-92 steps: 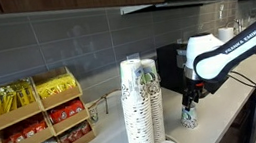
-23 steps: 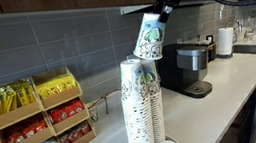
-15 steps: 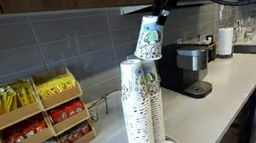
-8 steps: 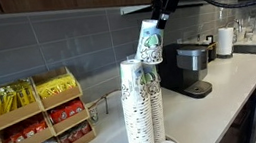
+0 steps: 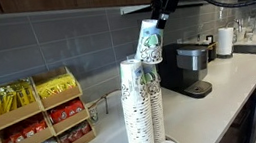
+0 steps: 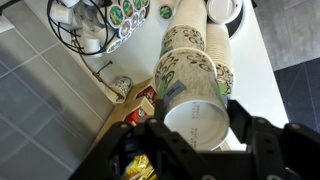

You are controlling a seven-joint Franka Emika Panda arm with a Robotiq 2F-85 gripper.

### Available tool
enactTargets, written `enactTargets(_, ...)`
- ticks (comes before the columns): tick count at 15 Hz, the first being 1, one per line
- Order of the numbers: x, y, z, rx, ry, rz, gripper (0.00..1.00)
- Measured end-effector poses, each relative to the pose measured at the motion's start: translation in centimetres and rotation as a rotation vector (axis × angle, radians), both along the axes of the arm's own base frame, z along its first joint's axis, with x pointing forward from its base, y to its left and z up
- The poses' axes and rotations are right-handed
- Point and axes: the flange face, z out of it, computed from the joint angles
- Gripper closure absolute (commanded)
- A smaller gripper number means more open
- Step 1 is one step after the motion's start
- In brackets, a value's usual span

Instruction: Put the paper cup on the pile on the right

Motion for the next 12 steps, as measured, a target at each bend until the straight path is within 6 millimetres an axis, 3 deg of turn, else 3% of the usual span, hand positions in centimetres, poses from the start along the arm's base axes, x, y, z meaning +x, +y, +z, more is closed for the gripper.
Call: enactTargets(12, 1.3, 0.7, -0.6, 0.004, -0.02, 0.004, 0.61)
